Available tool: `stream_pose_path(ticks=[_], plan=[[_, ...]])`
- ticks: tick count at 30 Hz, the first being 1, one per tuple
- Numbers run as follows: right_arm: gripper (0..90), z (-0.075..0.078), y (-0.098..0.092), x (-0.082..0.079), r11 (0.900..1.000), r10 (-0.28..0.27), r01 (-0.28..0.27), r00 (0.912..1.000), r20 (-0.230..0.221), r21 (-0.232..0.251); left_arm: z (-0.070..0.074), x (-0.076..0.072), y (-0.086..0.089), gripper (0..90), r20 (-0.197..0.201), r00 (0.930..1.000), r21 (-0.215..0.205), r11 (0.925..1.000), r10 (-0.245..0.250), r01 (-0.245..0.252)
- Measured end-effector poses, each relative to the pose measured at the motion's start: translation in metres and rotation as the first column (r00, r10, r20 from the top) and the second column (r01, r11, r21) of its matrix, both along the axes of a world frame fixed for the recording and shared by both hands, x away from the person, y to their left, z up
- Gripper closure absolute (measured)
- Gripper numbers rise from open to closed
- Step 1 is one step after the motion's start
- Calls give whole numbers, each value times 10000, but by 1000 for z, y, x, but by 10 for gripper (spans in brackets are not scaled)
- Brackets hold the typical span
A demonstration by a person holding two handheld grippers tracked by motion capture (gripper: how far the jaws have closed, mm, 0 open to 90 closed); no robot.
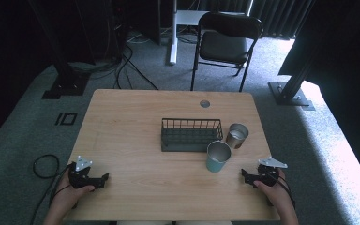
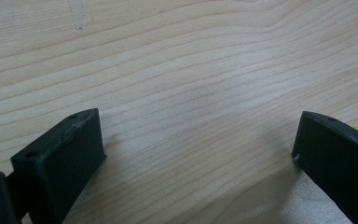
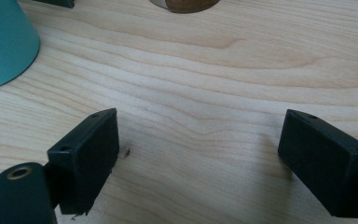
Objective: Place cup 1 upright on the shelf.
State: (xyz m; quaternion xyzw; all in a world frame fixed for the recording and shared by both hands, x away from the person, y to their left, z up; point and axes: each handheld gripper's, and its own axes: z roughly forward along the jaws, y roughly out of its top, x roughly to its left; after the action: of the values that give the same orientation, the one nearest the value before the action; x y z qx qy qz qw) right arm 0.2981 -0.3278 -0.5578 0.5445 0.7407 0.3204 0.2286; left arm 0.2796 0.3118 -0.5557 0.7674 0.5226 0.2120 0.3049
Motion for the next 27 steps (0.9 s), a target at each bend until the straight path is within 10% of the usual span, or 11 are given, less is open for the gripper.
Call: stream_pose_path(ticks=[27], plan=[[120,0,0,0,10000,-1,1,10000,-1,-2,5,5,-32,25,8,9937,441,9928,-1116,1115]])
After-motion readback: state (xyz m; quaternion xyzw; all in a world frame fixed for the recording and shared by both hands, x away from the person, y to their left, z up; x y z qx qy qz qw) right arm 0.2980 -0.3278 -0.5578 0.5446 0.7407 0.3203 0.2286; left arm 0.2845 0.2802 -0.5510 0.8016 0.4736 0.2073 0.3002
